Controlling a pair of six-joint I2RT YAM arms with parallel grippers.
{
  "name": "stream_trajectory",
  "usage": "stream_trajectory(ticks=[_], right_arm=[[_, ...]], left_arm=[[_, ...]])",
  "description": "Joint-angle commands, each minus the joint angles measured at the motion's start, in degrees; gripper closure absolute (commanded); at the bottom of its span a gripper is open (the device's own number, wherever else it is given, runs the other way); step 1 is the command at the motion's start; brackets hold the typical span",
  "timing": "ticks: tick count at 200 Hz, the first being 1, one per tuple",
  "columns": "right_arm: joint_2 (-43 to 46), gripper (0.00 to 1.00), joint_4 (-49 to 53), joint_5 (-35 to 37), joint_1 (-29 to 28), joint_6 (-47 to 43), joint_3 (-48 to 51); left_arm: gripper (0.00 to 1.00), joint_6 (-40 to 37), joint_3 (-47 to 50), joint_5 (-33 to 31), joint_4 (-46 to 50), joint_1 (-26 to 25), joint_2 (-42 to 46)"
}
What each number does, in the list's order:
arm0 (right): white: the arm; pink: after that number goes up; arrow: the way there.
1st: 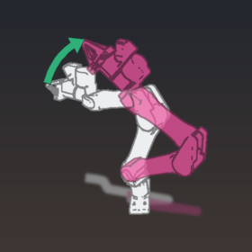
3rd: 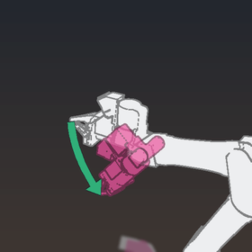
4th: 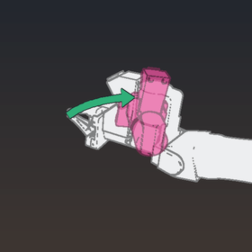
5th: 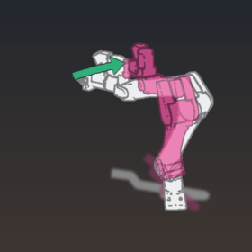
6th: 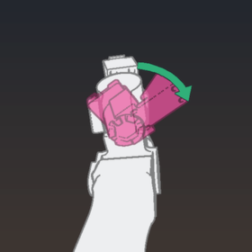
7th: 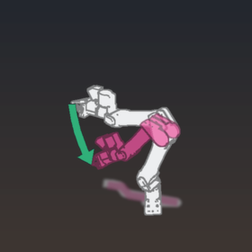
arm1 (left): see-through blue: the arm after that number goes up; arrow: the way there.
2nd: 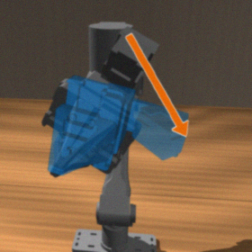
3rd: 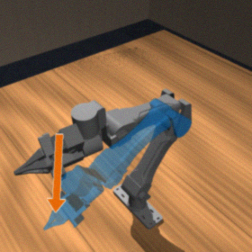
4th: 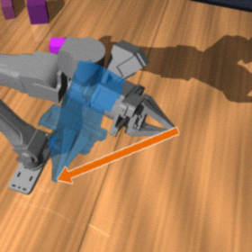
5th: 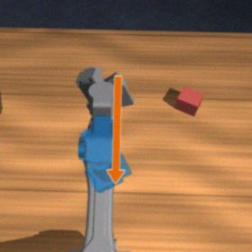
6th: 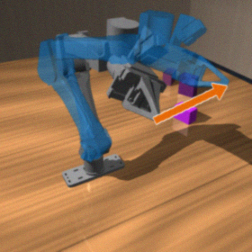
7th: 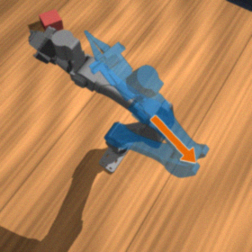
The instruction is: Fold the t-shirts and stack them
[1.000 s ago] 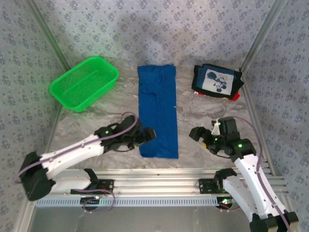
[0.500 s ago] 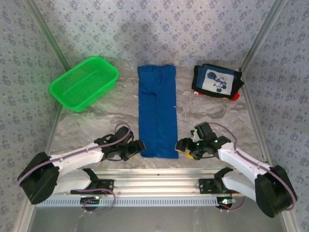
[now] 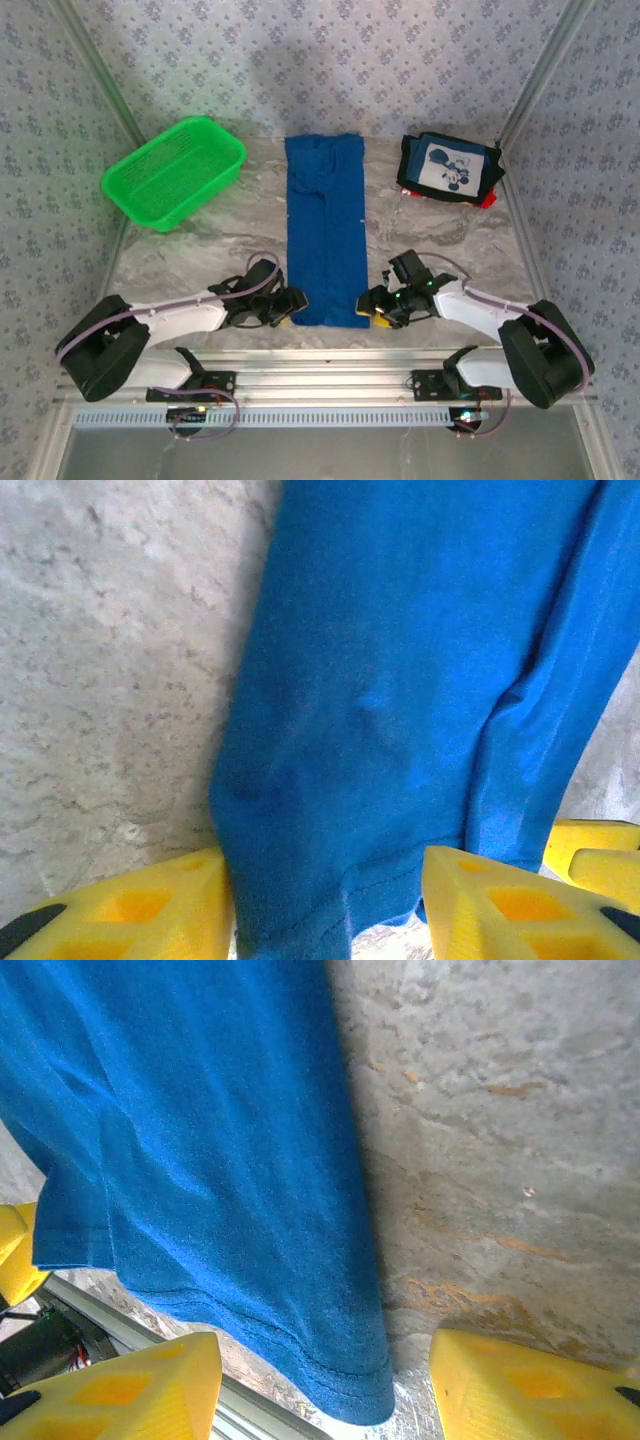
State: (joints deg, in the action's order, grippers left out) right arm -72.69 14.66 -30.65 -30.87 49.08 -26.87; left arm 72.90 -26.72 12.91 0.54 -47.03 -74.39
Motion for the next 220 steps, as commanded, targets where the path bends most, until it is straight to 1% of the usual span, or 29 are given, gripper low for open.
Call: stream_trajectory(ticks=[1,32,46,60,66,68,82,101,108,125,142,159,188,220], right_arm=[[-2.18,0.44,-3.76,-1.37,-2.07,-0.71,-1.38],[-2.52,0.51,-2.53,-0.64,-3.22,-0.51,-1.87],[-2.87,0.56,-2.95,-0.98,-3.61,-0.31,-2.1],[-3.34,0.64,-2.44,-0.72,-4.33,-0.32,-2.84],[-3.55,0.69,-1.99,-0.72,-4.52,-0.52,-3.2],[-3.62,0.72,-1.76,-0.72,-4.54,-0.58,-3.31],[-3.8,0.83,0.26,-0.55,-4.54,-0.95,-3.89],[-2.51,0.94,3.58,0.19,-4.37,-1.23,-3.93],[-1.38,0.96,5.11,0.61,-4.28,-1.19,-3.85],[1.25,1.0,8.42,1.17,-4.29,-0.97,-3.67],[3.87,1.0,10.41,0.45,-4.66,0.47,-2.71],[6.27,1.0,11.64,-0.26,-6.2,2.36,-1.62],[12.01,1.0,17.76,0.09,-8.89,4.52,-1.25],[16.66,1.0,19.46,-1.08,-12.05,9.37,-1.27]], left_arm=[[0.55,0.68,0.62,1.14,-2.38,-0.62,-1.3],[0.64,0.75,0.53,1.32,-2.56,-1.46,-2.69],[0.7,0.76,0.53,1.17,-2.18,-1.57,-2.44],[0.78,0.63,0.53,1.14,-1.1,-1.58,-1.94],[0.82,0.36,0.54,1.08,-0.48,-1.62,-1.61],[0.84,0.28,0.53,0.98,-0.17,-1.59,-1.52],[0.92,-0.43,0.45,0.72,2.2,-1.58,-0.31],[1.0,-0.83,0.85,-0.42,6.32,-1.76,2.62],[1.0,-0.69,1.25,-1.1,8.0,-1.78,4.19],[1.0,-0.36,2.01,-2.88,12.3,-2.04,8.49],[1.0,0.41,2.2,-4.37,15.59,-2.59,12.37],[1.0,1.8,1.96,-5.4,17.68,-4.2,15.23],[1.0,5.75,2.17,-8.19,22.64,-9.91,18.84],[1.0,10.77,2.03,-10.56,25.23,-16.66,21.87]])
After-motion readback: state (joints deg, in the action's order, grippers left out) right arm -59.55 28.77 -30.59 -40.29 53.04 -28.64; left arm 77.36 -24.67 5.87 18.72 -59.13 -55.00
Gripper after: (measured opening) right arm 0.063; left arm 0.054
